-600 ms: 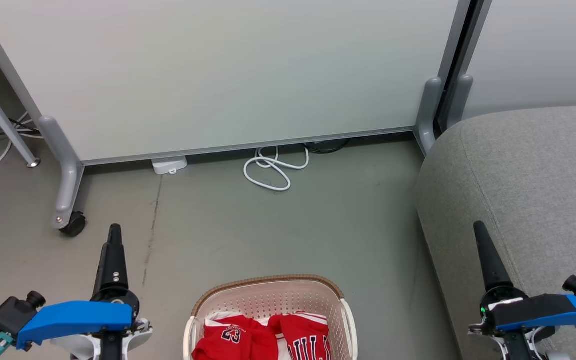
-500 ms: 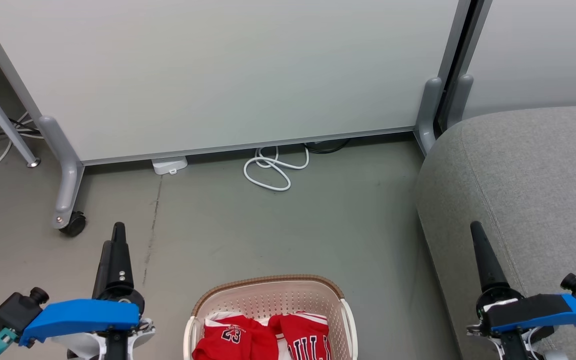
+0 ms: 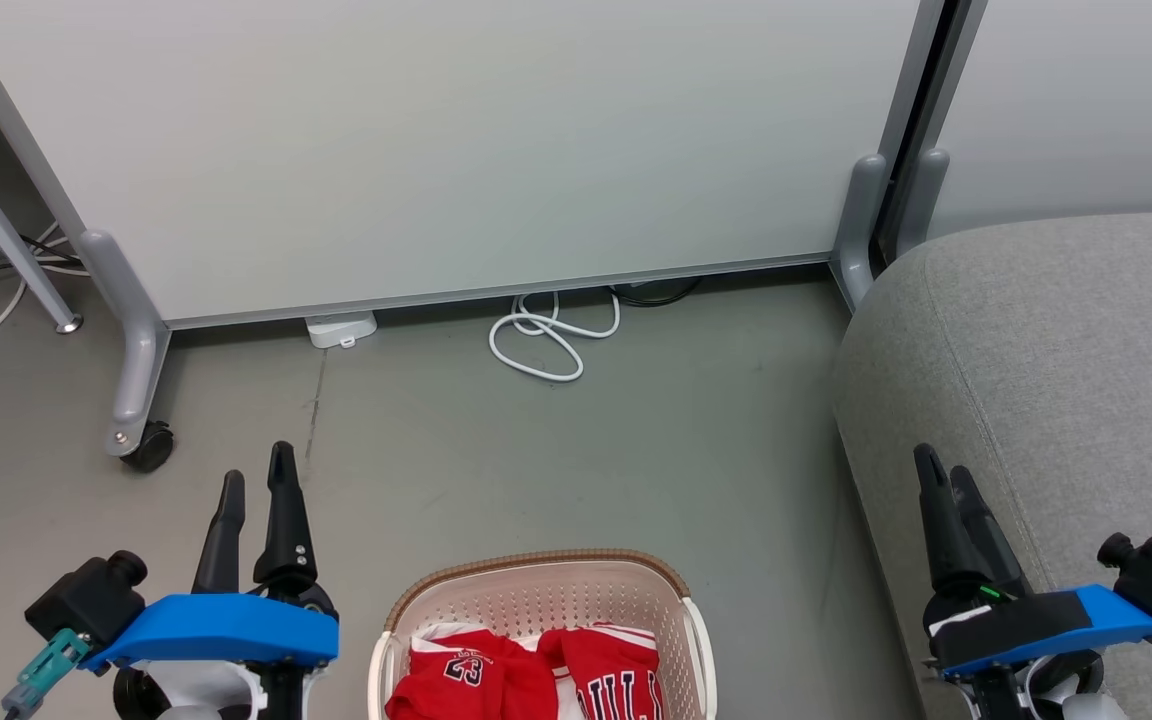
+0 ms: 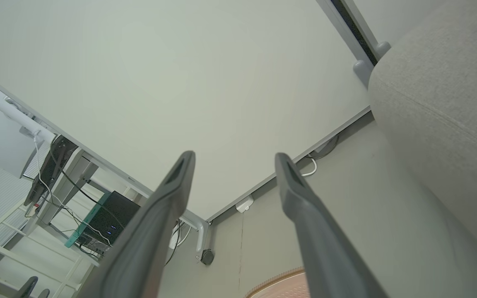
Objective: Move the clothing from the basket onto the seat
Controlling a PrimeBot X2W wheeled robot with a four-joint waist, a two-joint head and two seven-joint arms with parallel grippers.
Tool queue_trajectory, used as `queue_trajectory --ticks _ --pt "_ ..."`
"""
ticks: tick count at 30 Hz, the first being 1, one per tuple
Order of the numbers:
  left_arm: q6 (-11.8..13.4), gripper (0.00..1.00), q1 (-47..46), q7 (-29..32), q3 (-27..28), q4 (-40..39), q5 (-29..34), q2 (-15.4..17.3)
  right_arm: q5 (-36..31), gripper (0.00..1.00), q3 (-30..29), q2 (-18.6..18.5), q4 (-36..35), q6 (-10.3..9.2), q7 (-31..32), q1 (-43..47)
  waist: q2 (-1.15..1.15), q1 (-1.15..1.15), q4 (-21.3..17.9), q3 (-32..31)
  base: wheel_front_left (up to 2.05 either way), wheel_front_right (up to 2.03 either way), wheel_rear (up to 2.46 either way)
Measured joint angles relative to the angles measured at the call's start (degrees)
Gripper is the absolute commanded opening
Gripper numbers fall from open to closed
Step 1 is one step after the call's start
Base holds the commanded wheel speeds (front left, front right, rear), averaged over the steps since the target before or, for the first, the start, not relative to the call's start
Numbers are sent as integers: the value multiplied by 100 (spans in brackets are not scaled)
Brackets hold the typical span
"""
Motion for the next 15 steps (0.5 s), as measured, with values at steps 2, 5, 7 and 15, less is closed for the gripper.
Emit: queue_trajectory --ticks 2,5,7,15 --pt "35 100 0 -42 -44 12 183 18 -182 100 15 0 -1 0 -37 0 0 0 2 0 0 0 0" --pt "88 100 -1 -93 -102 21 444 41 -427 100 31 -2 -3 1 -91 0 0 0 7 -1 0 0 0" --pt "112 100 -2 -125 -141 32 614 60 -638 100 37 -3 -2 3 -120 0 0 0 10 -2 0 0 0" --pt "236 100 -27 -252 -301 73 1177 130 -1285 100 93 -8 27 4 -248 0 0 0 24 -5 0 0 0"
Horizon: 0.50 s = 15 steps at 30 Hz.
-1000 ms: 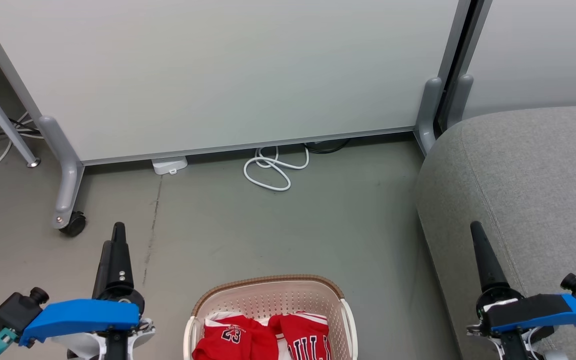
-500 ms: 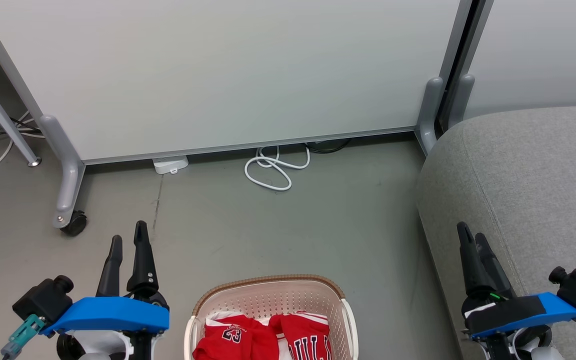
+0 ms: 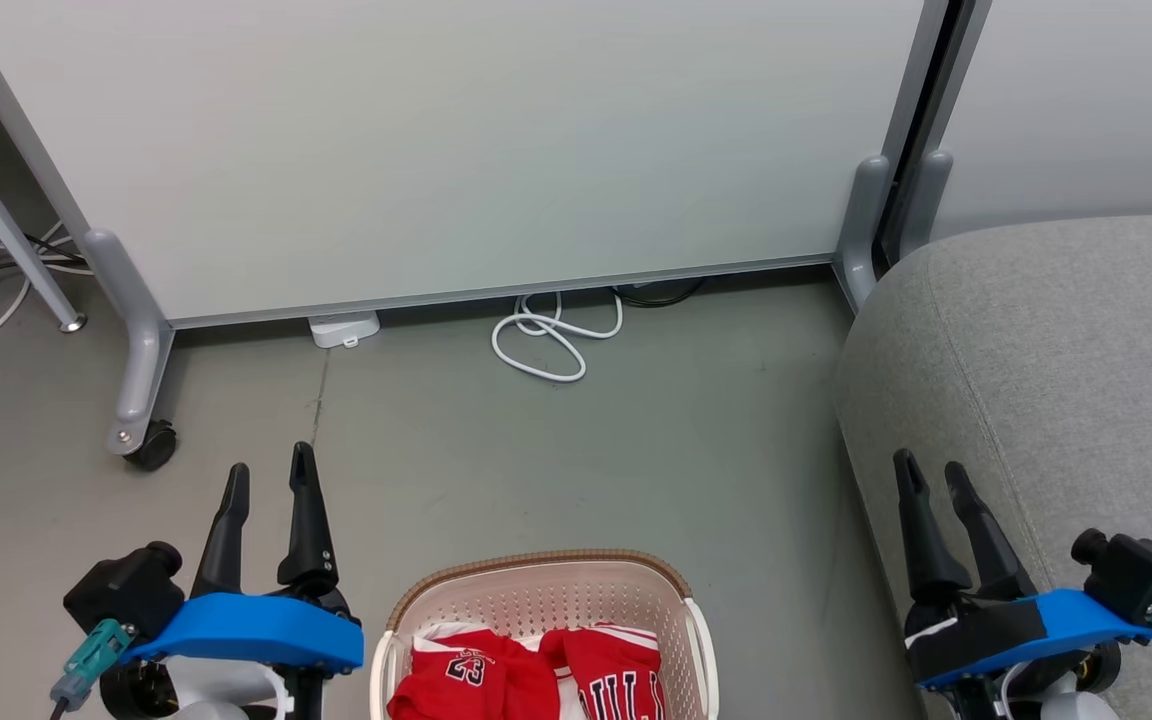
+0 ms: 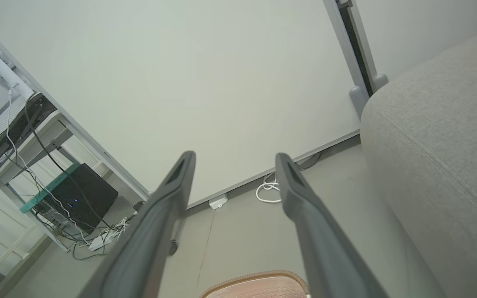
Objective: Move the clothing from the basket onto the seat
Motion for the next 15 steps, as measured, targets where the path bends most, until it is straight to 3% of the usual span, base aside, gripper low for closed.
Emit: queue_trajectory --ticks 15 --pt "159 100 -20 -226 -236 42 889 118 -945 100 65 -7 123 1 -230 -1 0 0 22 -31 0 0 0"
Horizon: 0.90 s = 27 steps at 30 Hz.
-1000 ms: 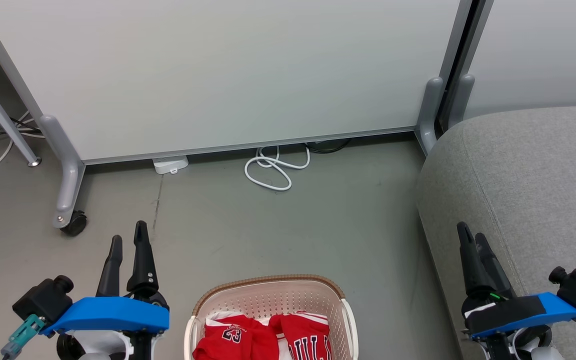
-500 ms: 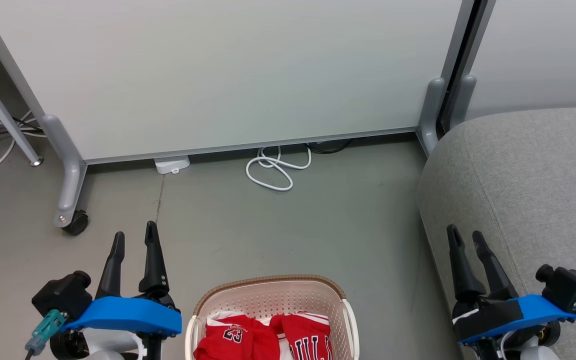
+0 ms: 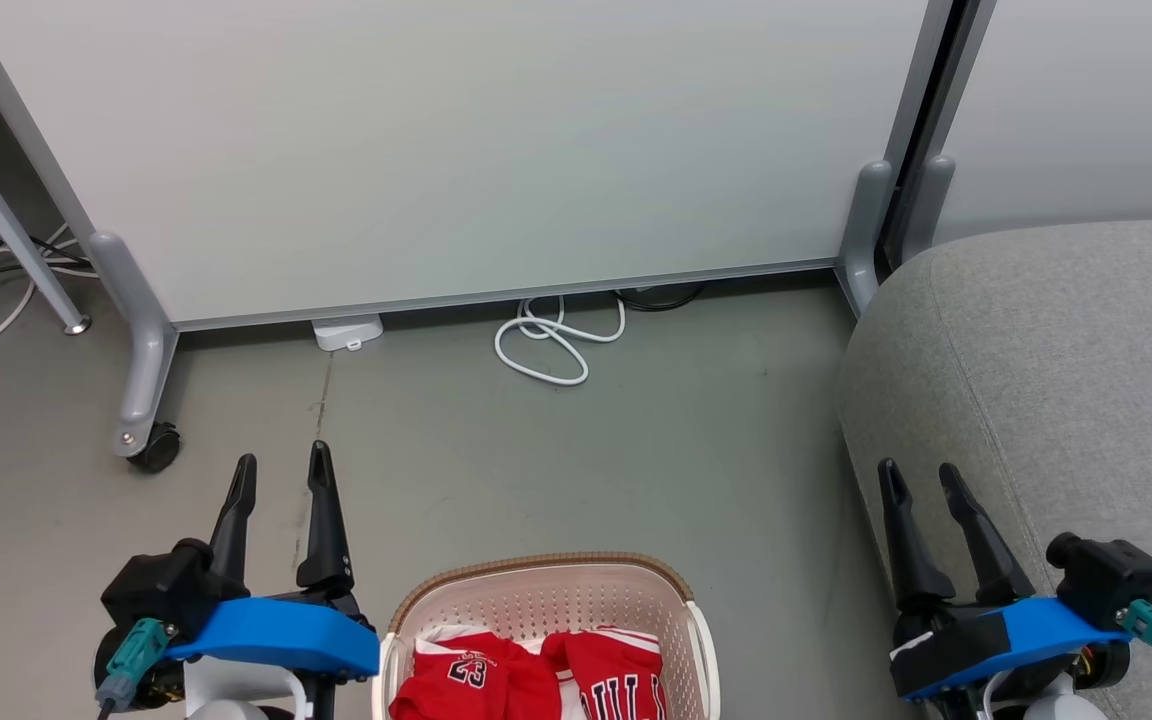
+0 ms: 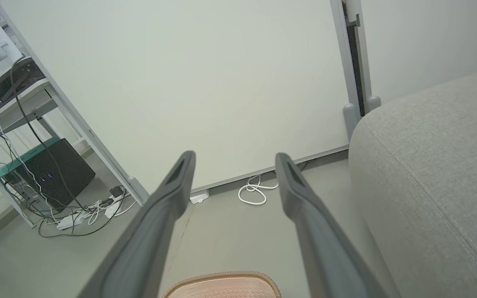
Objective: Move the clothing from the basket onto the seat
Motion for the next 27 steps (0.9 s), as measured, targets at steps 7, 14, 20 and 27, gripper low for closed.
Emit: queue_trajectory --ticks 7,14,20,27 --pt "44 100 -1 -91 -104 4 344 18 -405 100 33 -3 52 0 -92 -2 0 -1 -1 -22 0 0 0" --pt "47 100 -1 -179 -170 9 658 35 -754 100 65 -9 87 0 -178 -5 0 -1 -7 -32 0 0 0" --pt "49 100 -1 -254 -213 16 921 42 -1045 100 87 -12 113 0 -247 -5 0 -1 -10 -32 0 0 0" --pt "56 100 -1 -328 -236 43 1209 42 -1359 100 102 -15 155 1 -324 -7 0 -1 -2 -45 0 0 0"
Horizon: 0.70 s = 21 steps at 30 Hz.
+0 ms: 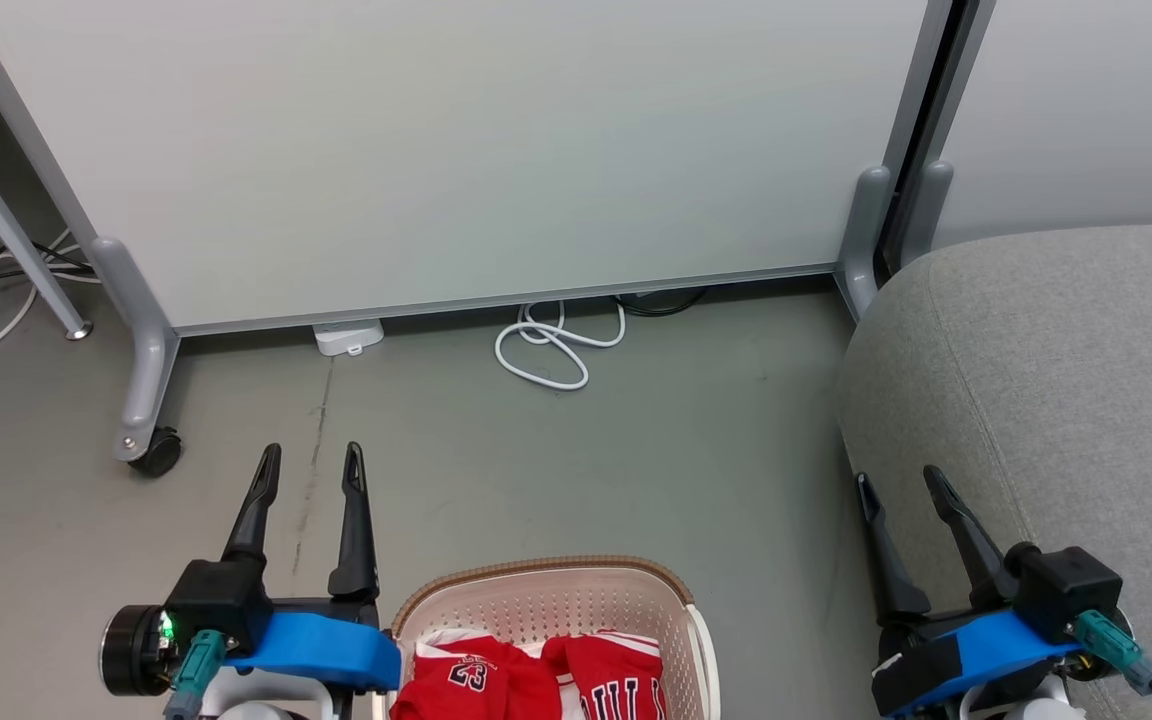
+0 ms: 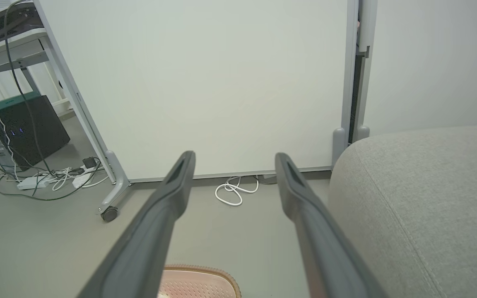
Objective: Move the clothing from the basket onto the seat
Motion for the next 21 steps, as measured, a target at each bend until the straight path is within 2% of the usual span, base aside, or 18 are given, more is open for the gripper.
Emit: queue_trajectory --ticks 10,21 --pt "-9 100 -2 -118 -24 51 379 -4 -380 100 14 -5 69 0 -118 -16 0 0 13 -1 0 0 0" --pt "-132 100 -1 -219 35 131 605 -70 -612 100 54 -9 116 1 -227 -16 0 0 21 6 0 0 0"
